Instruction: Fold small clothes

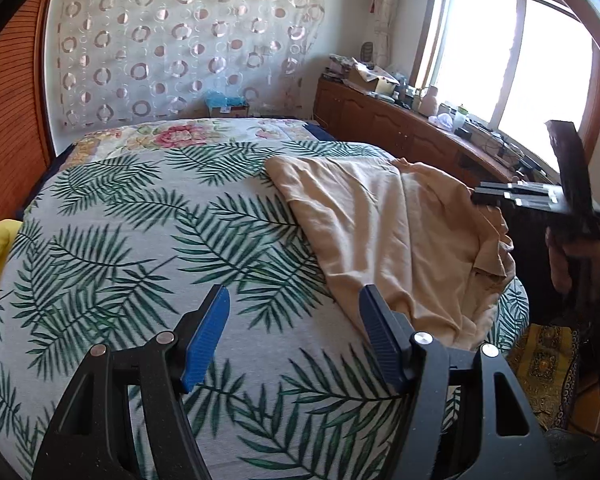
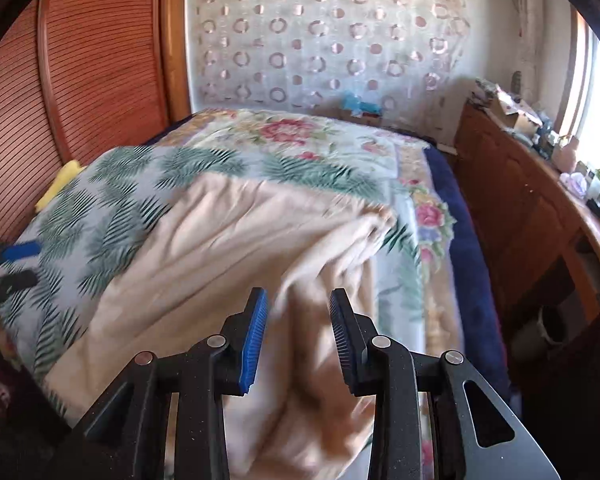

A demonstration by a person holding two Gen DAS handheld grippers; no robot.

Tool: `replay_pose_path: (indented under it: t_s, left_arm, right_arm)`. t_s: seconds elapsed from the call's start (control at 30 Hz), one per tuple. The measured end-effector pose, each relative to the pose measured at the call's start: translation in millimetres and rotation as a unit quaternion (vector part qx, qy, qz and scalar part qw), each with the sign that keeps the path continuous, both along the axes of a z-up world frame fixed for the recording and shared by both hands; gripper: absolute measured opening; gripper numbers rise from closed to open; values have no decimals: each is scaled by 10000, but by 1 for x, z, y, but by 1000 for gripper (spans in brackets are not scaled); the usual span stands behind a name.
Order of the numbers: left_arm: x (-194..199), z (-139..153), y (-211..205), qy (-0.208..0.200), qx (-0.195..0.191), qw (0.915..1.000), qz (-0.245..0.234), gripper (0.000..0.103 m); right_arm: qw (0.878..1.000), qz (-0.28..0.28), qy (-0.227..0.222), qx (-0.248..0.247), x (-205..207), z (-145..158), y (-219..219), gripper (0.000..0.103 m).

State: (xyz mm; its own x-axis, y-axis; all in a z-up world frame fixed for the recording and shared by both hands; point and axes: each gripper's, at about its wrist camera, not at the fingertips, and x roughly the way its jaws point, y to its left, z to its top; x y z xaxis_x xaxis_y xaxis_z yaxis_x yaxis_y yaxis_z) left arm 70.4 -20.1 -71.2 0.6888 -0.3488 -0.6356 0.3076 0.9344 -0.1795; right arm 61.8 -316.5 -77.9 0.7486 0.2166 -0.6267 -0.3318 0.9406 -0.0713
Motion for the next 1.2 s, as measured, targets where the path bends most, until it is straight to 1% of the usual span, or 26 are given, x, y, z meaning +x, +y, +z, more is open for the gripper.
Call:
replay_pose_path:
  t_s: [0.1,0.13,0.23,0.3,0.33,0.37,0.4,0.47,0.53,0.6,0.67,0.7,0.77,0.87,0.9,0.93,1.0,1.03,1.1,1.13,1.2]
  left_arm:
    - [0,-4,-10,81,17,9999,-129,68]
    - [0,-5,-14,94,50,9998,-161,68]
    - [-2,-7,-21,133,102,9996,-242,68]
    - [-2,-8,-24,158,109,9994,-273,68]
    - [-2,-8,-25,172,108,9994,-289,68]
    - [-2,-9,-27,187,109,9993,-311,68]
    - [-2,-9,-28,200,114,9992,-329,68]
    - [-3,-9,-32,209,126,9990,-372,68]
    - [-3,-9,-34,207,127,9989,-408,68]
    - [-5,-9,-37,204,122,9987,-454,68]
    - [-7,-9,-41,205,105,9985,-495,68]
    - [-7,-10,-42,215,88,9984,-519,68]
    - [-8,-11,-46,249,75,9980,-576,68]
    - [-9,-13,-51,275,92,9976,-630,68]
    - [-9,-13,-52,285,79,9975,-635,68]
    - [-10,-13,-52,303,48,9975,-639,68]
    - [-10,-14,-53,334,-4,9973,-660,68]
    - [-10,-15,-54,358,-32,9971,-678,68]
    - [-11,-17,-56,410,-86,9965,-728,68]
    - [-11,-18,-58,426,-113,9962,-755,68]
    - [-12,-19,-61,489,-192,9951,-840,68]
  right_arm:
    - [9997,109,224,41,-19,-19,1,34]
    - [9996,110,266,-3,-21,-20,-1,34]
    - [9995,47,320,-62,-28,-31,-5,34]
    - [9994,38,333,-67,-27,-33,-11,33]
    - [9993,36,363,-23,-23,-31,-12,29]
    - [9992,84,381,73,-23,-29,-16,10]
    - [9991,138,387,138,-26,-27,-19,6]
    - [9993,166,276,201,-36,-17,-28,3]
    - [9992,136,182,337,-40,-10,-33,2]
    - [9992,11,70,394,-52,1,-49,2]
    - [9987,-131,62,482,-59,4,-64,2]
    - [9986,-169,132,492,-60,2,-70,2]
    - [9988,-366,191,279,-59,-8,-73,2]
    - [9979,-512,299,253,-58,-19,-77,2]
    - [9976,-602,259,205,-57,-21,-77,5]
    - [9975,-622,229,263,-57,-21,-77,8]
    - [9970,-548,203,516,-56,-24,-77,24]
    - [9965,-540,208,611,-53,-25,-76,26]
    - [9961,-578,270,617,-45,-34,-72,41]
    - [9956,-616,333,621,-40,-41,-72,44]
    - [9942,-561,524,749,-30,-50,-74,45]
